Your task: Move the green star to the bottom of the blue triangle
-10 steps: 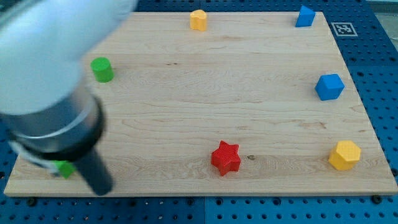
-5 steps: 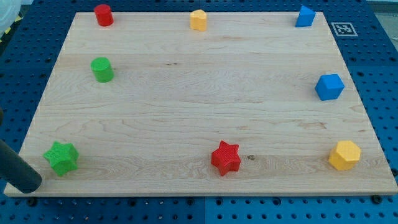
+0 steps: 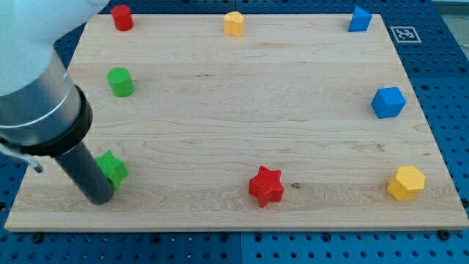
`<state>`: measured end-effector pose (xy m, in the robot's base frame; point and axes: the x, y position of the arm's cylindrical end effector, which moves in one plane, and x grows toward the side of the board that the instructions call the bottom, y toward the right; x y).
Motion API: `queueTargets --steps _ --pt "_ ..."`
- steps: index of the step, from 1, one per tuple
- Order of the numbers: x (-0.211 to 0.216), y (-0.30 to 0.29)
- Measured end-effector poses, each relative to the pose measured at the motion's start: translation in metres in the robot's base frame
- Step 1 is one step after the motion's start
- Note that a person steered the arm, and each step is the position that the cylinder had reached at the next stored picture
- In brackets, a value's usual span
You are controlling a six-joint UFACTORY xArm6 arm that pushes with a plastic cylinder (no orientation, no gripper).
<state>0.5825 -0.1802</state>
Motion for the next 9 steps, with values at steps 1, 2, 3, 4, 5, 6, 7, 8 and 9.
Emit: queueTargets --steps 1,2,3,4,5,6,7,8,9 --pt "-0.015 0.0" --pt "-0.034 0.0" --pt "-0.054 0.0" --pt "-0.075 0.0" --pt "-0.094 0.004" --pt "-0.106 0.019" --pt "-0.12 0.03" --pt "-0.123 0.009" --pt "-0.123 -0.032"
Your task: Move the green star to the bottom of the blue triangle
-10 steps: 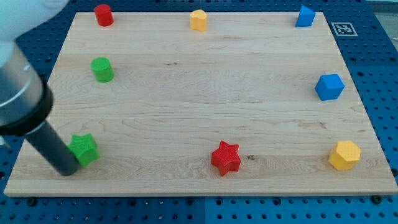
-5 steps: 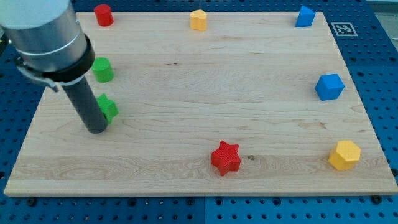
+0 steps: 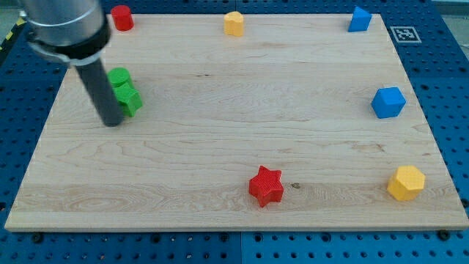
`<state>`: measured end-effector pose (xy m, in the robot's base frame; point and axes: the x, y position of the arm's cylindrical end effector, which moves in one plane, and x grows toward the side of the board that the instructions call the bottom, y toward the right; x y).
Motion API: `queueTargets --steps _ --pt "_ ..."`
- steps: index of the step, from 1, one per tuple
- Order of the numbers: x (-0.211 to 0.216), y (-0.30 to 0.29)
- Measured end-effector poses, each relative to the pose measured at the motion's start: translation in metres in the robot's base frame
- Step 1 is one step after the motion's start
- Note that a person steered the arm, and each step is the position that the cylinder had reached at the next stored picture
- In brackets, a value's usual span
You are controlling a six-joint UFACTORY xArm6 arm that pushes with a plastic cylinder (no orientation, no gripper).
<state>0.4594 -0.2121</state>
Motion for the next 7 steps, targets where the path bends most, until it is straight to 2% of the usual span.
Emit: queueTargets --steps 1,2,5,7 --pt "-0.024 -0.016" --pt "-0.039 0.005" --pt "-0.031 0.135" --pt "0.013 0.244"
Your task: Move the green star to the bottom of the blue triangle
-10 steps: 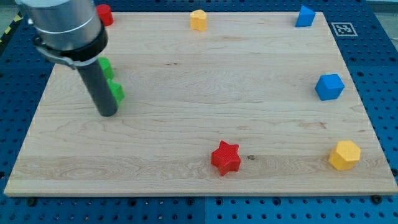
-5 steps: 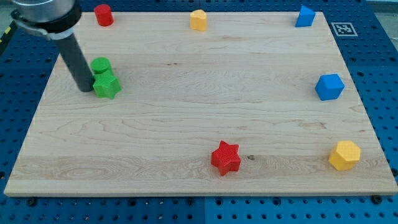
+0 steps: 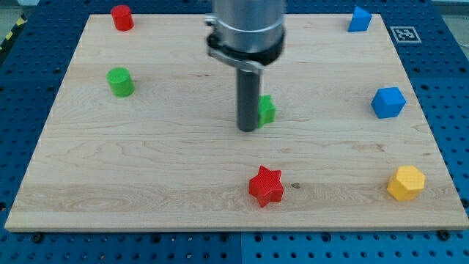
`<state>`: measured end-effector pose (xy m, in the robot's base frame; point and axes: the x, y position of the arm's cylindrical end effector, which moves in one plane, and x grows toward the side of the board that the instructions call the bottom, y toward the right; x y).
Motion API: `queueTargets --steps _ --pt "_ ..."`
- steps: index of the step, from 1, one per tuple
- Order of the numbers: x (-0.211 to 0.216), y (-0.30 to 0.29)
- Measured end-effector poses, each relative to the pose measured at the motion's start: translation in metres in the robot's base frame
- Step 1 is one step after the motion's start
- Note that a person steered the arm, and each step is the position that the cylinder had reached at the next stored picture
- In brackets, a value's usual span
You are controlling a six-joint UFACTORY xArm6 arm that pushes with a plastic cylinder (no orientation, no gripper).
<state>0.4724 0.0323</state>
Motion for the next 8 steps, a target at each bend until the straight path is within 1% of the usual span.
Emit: queueTargets --steps 1,2,3,4,5,7,8 --pt "-0.002 0.035" --pt "-0.006 0.04" --pt "-0.007 0.027" --pt "-0.007 0.001" --pt "-0.022 0.0" --pt "-0.065 0.051" --pt "-0.091 0.085"
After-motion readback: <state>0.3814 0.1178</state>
